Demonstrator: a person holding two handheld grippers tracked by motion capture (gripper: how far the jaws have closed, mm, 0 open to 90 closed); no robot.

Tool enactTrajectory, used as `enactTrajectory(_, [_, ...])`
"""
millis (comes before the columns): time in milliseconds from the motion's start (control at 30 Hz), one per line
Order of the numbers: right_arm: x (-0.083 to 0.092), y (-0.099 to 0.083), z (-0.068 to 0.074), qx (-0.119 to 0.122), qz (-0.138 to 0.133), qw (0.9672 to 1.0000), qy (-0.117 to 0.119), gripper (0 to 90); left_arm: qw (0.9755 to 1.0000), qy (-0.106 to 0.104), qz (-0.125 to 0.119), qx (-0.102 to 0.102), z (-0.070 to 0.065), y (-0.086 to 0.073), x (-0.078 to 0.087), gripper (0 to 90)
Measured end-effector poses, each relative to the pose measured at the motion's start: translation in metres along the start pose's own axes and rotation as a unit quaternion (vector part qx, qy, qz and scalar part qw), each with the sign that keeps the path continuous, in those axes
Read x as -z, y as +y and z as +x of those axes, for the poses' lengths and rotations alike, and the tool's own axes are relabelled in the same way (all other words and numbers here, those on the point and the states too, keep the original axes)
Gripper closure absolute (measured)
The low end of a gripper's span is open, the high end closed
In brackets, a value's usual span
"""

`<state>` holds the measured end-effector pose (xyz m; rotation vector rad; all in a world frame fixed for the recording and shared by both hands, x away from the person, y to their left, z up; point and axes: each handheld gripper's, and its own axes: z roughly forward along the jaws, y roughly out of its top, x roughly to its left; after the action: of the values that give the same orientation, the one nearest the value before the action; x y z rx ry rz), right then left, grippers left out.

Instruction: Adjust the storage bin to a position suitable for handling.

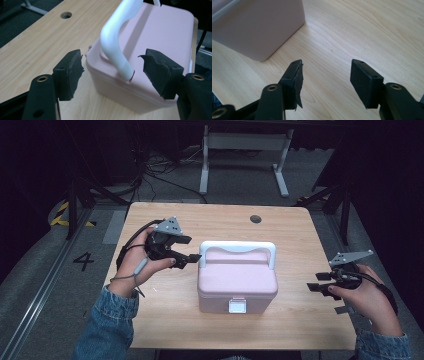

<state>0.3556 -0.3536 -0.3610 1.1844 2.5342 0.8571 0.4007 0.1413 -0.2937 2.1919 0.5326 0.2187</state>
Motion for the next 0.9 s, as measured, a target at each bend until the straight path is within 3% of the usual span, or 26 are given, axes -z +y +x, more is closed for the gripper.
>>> enactTrajectory(167, [0.0, 0.0, 0.0, -0.001, 0.0, 1.0, 0.001, 43.9, 0.9999, 0.002, -0.005, 0.009, 0.001, 0.003, -0.011, 31.7])
enactTrajectory(267, [0.0, 0.0, 0.0, -0.003, -0.002, 1.0, 0.004, 43.6, 0.9995, 0.019, -0.009, 0.022, 0.001, 0.004, -0.022, 31.7])
enactTrajectory(567, [-0.002, 0.0, 0.001, 0.0, 0.001, 1.0, 0.005, 43.5, 0.9994, 0.012, -0.019, 0.027, 0.004, 0.003, -0.046, 32.9])
enactTrajectory(733, [-0.004, 0.0, 0.001, -0.001, 0.004, 1.0, 0.004, 43.6, 0.9994, 0.002, -0.028, 0.02, 0.004, 0.002, -0.054, 43.3])
enactTrajectory(900, [-0.004, 0.0, 0.002, 0.004, 0.01, 0.9999, 0.006, 44.4, 0.9996, 0.01, -0.026, 0.01, 0.003, 0.001, -0.057, 50.9])
